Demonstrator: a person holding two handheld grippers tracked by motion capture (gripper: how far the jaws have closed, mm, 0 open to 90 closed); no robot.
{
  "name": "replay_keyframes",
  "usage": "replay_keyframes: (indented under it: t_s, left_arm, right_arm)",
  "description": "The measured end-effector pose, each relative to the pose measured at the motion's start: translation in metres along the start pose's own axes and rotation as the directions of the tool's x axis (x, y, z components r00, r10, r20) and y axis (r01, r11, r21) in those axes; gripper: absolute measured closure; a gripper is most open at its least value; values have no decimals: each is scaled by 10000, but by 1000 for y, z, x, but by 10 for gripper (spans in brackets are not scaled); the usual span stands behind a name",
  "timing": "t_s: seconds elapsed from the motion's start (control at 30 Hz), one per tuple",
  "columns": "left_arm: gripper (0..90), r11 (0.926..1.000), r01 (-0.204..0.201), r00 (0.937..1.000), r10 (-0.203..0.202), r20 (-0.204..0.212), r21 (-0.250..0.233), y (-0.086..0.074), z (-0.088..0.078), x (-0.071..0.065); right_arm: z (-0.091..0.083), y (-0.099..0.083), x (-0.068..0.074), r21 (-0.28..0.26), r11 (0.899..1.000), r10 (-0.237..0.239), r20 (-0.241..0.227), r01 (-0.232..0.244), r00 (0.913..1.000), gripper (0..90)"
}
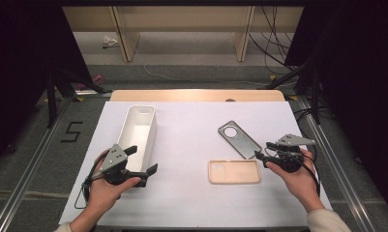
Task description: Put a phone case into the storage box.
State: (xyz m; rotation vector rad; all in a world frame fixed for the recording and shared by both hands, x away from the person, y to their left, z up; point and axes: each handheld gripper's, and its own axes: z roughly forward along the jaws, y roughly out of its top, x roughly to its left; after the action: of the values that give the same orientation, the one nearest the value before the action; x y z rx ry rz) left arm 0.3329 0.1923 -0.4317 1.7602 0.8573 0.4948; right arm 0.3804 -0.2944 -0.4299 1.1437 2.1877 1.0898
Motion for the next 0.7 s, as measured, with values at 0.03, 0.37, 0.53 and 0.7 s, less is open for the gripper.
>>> replay_keyframes:
  t_s: [0.03, 0.37, 0.53, 0.7]
  left_arm:
    - [30, 10000, 0, 10000, 0, 0, 0, 0, 0, 0]
    - [37, 9998, -98, 9999, 98, 27, 192, -1, 1, 0]
    - [44, 9993, -193, 9998, 192, 13, 315, -1, 2, 1]
    - [46, 9990, -265, 9996, 265, -14, 361, -2, 2, 1]
  right_arm:
    - [0, 0, 0, 0, 10000, 0, 0, 0, 10000, 466]
    - [22, 19, -2, 101, 9994, -321, -367, 324, 9988, 685]
    - [45, 34, 1, 482, 9971, -557, -519, 582, 9971, 826]
    - [61, 45, 3, 729, 9938, -807, -505, 842, 9955, 886]
